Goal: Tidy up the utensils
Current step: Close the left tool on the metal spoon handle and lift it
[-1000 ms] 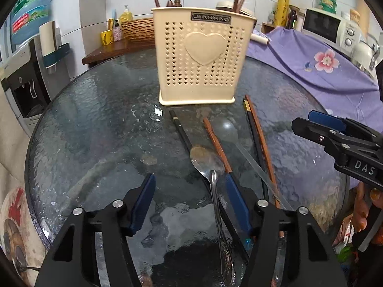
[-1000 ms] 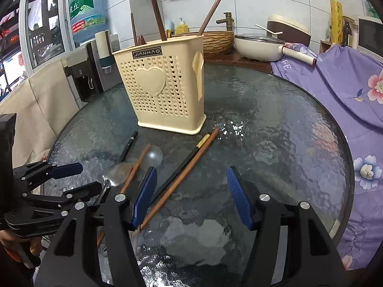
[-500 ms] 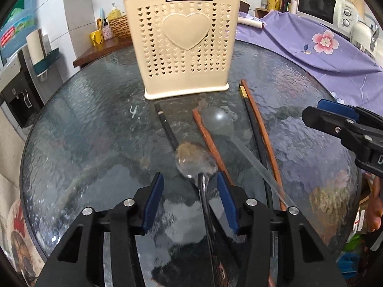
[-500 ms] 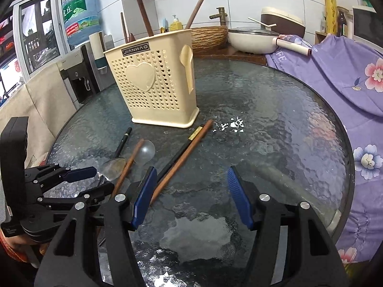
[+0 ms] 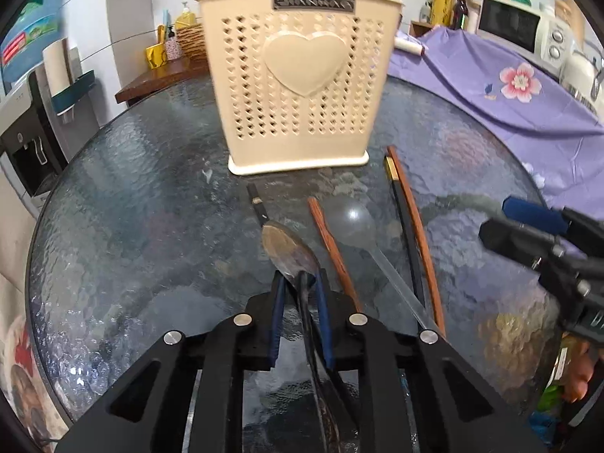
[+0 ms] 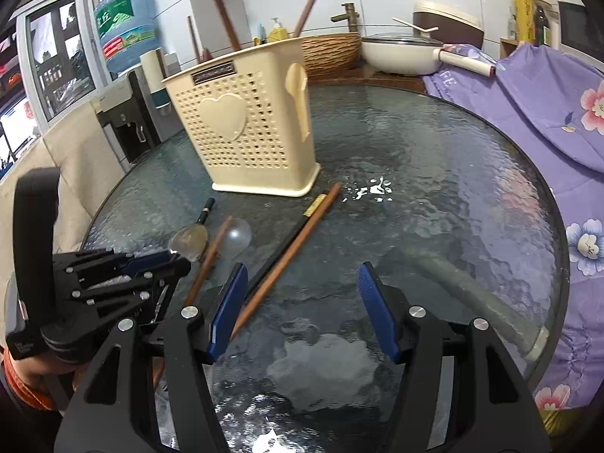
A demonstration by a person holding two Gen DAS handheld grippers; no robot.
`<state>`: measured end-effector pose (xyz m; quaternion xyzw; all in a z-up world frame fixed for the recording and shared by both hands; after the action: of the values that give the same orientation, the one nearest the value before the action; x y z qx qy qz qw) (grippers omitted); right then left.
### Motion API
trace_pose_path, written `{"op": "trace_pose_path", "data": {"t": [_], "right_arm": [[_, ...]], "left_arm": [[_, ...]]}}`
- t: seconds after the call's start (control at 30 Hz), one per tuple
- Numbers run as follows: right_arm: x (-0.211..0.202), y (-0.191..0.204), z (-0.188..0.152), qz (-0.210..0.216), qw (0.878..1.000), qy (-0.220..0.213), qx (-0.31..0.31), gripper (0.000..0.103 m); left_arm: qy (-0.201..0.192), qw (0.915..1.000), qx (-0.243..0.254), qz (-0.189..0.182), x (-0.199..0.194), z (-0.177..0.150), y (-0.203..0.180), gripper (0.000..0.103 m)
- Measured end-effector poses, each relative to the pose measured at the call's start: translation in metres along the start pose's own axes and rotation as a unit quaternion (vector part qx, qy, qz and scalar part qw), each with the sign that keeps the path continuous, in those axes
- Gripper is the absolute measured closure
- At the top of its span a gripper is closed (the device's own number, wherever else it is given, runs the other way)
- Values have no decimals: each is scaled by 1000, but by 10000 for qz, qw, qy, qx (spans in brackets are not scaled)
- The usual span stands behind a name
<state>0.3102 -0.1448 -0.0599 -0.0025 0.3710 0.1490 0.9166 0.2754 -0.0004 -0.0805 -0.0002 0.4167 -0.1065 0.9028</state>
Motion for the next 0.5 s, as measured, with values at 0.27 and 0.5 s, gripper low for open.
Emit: {"op": "trace_pose_path", "data": {"t": [0.27, 0.5], "right_arm": [[7, 24, 0, 118, 9996, 46, -236, 42], [9, 24, -3, 103, 9997, 89, -209, 42]], "left_arm": [[17, 10000, -77, -6, -4, -2, 11, 87], [-3, 9998, 61, 176, -2, -4, 12, 71]]}}
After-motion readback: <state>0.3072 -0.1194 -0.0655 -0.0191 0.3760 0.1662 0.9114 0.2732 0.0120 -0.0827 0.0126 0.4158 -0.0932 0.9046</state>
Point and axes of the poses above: each gripper's, at about its wrist camera, not at the fingertips, and x roughly the way its jaws point, y to its left, z to its top, the point moved 4 cm from there along x, roughly the way its jaws point, and after that the axes turned 6 degrees about -z, right-handed, at the moved point
